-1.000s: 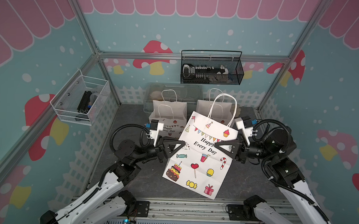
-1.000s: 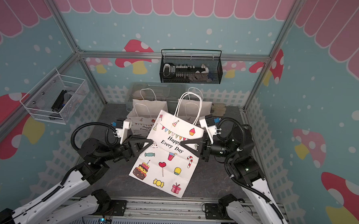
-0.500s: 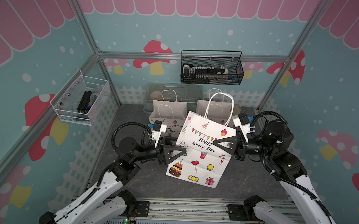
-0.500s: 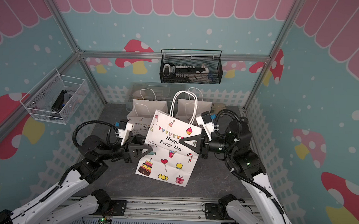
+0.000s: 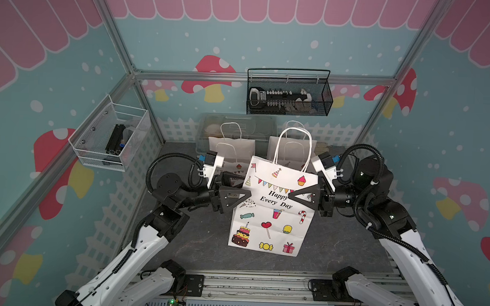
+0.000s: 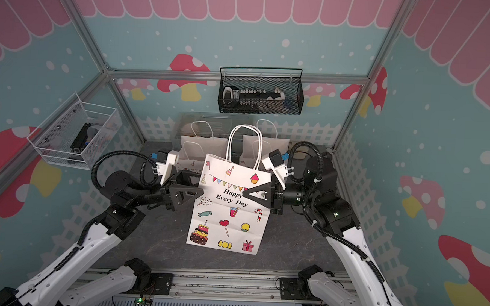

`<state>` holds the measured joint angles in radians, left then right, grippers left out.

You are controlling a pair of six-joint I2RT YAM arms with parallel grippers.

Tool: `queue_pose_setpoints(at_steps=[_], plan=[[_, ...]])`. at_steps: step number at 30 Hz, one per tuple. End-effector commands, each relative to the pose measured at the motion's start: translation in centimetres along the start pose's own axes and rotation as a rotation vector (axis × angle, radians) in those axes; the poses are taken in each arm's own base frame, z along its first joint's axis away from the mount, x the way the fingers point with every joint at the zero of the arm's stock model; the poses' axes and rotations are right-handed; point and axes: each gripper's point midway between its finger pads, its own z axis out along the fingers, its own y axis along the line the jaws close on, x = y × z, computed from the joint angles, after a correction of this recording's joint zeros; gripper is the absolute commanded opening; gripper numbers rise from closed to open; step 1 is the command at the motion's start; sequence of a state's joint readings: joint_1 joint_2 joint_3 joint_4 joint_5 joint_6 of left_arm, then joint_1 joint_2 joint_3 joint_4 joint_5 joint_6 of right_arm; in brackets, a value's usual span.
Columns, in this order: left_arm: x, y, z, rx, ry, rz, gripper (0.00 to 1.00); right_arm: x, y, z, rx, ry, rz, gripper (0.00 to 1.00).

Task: Put away the paper bag
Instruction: Press the paper bag.

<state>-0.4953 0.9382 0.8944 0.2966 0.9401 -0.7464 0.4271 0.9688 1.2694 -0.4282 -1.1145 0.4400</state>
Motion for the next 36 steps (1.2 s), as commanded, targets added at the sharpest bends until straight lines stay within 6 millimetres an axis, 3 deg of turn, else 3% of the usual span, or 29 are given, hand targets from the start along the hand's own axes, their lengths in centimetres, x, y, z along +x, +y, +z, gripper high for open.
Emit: queue_pose_setpoints(at_steps=[1, 8, 11, 15, 18, 24, 28, 33, 36], plan=[[-0.2, -2.3, 0.7, 0.108, 0.046, 0.018, 0.82, -1.2, 1.9, -0.3, -0.061, -0.014, -0.076, 0.01], [0.6, -3.2, 1.1, 0.133, 0.082, 0.028, 0.61, -1.6, 1.7, 0.0, -0.076, -0.014, -0.079, 0.03], [0.4, -3.4, 1.1, 0.144, 0.072, 0.026, 0.43, -1.6, 1.5, 0.0, -0.071, -0.016, -0.075, 0.05], [0.3, -3.3, 0.9, 0.131, 0.053, 0.029, 0.19, -1.7, 1.4, -0.2, -0.038, -0.032, -0.086, 0.16], [0.4, -2.9, 0.7, 0.106, 0.032, 0.027, 0.10, -2.0, 1.4, -0.7, 0.023, -0.065, -0.117, 0.24], [-0.3, -2.8, -0.4, 0.081, -0.030, 0.029, 0.06, -2.2, 1.4, -2.0, 0.139, -0.133, -0.153, 0.56], [-0.6, -3.5, -0.8, 0.100, -0.056, 0.026, 0.05, -2.7, 1.6, -2.8, 0.180, -0.206, -0.165, 0.70], [-1.1, -4.4, -1.2, 0.133, -0.101, 0.025, 0.05, -3.2, 1.5, -3.1, 0.159, -0.310, -0.138, 0.77], [-1.2, -4.2, -1.3, 0.124, -0.113, 0.026, 0.05, -3.4, 1.0, -3.0, 0.115, -0.378, -0.104, 0.73]])
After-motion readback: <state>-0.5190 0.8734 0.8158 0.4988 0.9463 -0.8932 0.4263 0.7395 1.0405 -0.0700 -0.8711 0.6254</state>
